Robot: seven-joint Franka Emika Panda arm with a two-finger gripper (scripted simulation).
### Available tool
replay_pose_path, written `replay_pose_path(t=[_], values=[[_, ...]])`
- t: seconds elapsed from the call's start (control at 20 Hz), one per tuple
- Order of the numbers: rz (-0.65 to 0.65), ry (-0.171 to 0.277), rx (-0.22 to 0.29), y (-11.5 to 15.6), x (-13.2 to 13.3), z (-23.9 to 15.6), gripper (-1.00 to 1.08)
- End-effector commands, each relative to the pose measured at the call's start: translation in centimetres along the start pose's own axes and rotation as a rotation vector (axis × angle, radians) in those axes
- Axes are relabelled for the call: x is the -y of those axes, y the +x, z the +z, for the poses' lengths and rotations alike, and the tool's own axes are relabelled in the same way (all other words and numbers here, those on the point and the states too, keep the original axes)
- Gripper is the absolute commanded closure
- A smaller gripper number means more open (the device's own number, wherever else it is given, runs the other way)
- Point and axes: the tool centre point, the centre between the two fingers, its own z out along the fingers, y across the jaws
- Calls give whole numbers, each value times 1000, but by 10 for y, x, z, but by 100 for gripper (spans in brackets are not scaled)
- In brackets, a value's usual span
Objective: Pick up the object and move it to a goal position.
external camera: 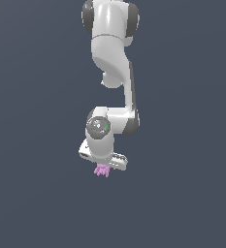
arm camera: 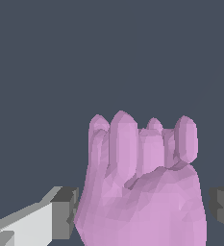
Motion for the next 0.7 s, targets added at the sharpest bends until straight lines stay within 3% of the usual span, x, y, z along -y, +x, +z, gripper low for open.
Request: replay_pose_path(t=[0.0, 0.05, 0.1, 0.65], values=[[0, 1, -2, 2, 0, 0, -92], [0, 1, -2, 2, 0, 0, -92], [0, 1, -2, 2, 0, 0, 108], [0, 1, -2, 1, 0, 0, 108]])
